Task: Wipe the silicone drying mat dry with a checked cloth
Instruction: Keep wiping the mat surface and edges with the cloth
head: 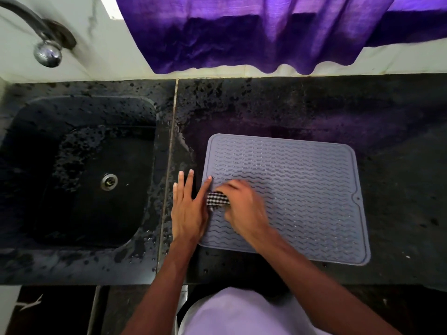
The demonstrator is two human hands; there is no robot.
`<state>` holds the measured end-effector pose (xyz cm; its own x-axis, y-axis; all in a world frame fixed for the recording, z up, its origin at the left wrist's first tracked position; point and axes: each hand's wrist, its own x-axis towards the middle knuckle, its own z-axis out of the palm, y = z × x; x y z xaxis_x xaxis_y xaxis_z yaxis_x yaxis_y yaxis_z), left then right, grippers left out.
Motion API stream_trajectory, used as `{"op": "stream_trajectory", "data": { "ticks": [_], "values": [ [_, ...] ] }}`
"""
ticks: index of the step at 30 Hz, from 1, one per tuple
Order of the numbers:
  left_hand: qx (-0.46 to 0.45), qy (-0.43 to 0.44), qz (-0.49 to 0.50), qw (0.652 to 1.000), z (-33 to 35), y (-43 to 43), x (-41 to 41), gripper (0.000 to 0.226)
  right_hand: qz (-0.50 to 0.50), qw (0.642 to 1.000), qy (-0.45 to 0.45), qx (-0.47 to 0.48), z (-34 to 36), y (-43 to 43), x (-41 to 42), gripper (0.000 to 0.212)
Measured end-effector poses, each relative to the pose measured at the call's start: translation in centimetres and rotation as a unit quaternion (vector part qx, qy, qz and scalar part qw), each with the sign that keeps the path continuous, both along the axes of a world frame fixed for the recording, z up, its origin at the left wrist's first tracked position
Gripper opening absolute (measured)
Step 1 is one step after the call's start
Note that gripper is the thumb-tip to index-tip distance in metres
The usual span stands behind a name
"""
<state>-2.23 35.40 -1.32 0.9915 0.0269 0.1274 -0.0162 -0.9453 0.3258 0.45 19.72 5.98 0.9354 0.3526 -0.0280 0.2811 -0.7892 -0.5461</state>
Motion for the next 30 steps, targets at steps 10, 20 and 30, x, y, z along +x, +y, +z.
{"op": "stream_trajectory", "data": {
  "ticks": [10,20,30],
  "values": [
    [0.039,0.014,0.014,0.999,-0.2,0.9,-0.1,0.068,0.045,0.991,-0.009,-0.123,-0.2,1.1,0.0,0.048],
    [0.03,0.023,0.022,0.999,-0.6,0.6,0.0,0.05,-0.075,0.986,-0.043,-0.14,-1.8,-11.1,-1.7,0.063],
    [-0.035,-0.032,-0.062,0.997,-0.6,-0.9,0.7,0.06,-0.022,0.995,-0.076,-0.055,-0.8,-3.6,-0.6,0.056]
  ]
}}
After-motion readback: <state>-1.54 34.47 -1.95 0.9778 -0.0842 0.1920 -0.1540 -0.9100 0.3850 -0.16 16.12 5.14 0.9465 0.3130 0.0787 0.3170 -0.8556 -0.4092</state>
